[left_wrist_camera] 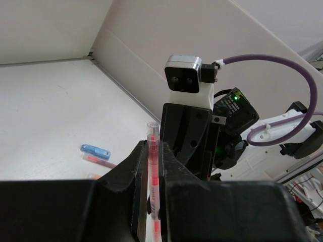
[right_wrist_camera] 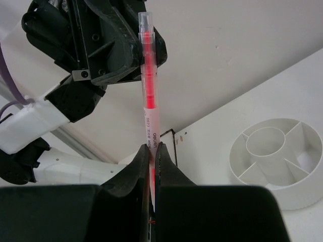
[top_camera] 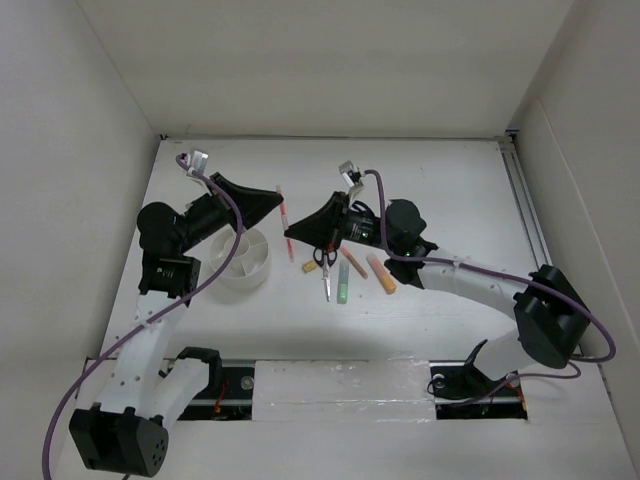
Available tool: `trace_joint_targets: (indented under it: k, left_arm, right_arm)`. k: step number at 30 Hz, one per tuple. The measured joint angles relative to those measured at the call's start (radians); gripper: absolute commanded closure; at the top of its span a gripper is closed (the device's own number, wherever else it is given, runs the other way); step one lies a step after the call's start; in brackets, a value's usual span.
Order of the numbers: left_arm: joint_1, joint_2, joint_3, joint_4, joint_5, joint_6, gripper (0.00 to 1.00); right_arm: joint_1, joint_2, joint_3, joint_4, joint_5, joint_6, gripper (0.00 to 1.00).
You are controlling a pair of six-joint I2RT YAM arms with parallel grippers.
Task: Sort the stationery into containers
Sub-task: Close the pen cap on the pen.
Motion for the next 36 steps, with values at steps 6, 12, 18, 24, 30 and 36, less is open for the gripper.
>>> trace_joint_targets:
  k: [6, 12, 18, 24, 30, 36]
  left_arm:
    - [0.000, -0.019, 0.000, -0.018, -0.011, 0.030, 1.00]
    - [0.000, -0.032, -0.001, -0.028, -0.022, 0.045, 1.00]
    - [0.000, -0.048, -0.003, -0.040, -0.048, 0.070, 1.00]
    - [0.001, -0.055, -0.003, -0.043, -0.065, 0.084, 1.00]
    - [0.001, -0.064, -0.003, -0.052, -0.066, 0.091, 1.00]
    - [0.001, -0.065, -0.003, -0.055, -0.061, 0.090, 0.93]
  right_arm:
    - [0.001, 0.005, 0.014, -0.009, -0.011, 0.005, 1.00]
    - [0.000, 0.007, 0.037, -0.043, -0.023, 0.009, 1.00]
    - [-0.008, 0.045, 0.082, -0.045, -0.064, 0.023, 1.00]
    - [-0.014, 0.056, 0.109, -0.068, -0.086, 0.031, 1.00]
    - [-0.014, 0.056, 0.111, -0.068, -0.096, 0.033, 1.00]
    - [-0.014, 0.059, 0.109, -0.059, -0.109, 0.034, 1.00]
